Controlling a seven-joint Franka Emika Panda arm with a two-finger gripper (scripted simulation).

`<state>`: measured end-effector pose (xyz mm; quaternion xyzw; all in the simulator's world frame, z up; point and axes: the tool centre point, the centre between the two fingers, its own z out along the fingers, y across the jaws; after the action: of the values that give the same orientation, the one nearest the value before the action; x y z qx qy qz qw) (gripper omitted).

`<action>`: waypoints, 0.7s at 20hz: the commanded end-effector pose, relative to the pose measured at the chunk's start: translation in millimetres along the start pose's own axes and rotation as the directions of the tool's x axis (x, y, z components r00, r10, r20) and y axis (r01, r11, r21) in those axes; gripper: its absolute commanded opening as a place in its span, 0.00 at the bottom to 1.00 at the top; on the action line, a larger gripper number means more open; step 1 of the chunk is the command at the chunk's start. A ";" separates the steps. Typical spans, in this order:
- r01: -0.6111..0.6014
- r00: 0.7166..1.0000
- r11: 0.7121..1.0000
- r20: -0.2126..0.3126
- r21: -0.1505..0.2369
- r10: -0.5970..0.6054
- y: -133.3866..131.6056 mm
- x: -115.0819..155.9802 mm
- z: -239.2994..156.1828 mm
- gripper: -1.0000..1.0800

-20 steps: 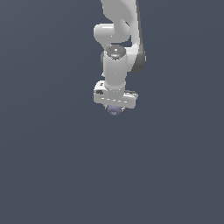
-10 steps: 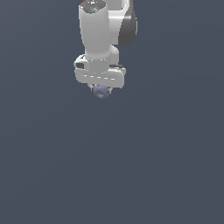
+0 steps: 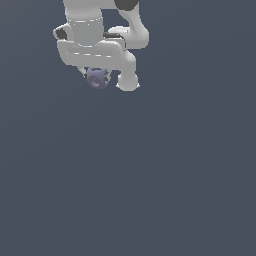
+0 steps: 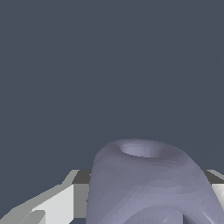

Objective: Pick up the object and move it to a goal position.

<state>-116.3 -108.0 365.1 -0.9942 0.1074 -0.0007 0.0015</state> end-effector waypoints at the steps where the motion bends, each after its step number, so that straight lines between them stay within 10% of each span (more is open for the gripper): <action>1: 0.000 1.000 1.000 0.001 0.000 0.000 14.0 -1.2 -23.2 0.00; 14: 0.001 1.000 1.000 0.001 -0.003 -0.001 52.1 0.4 -88.2 0.00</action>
<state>-126.9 -157.0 449.2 -0.9942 0.1073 -0.0004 0.0002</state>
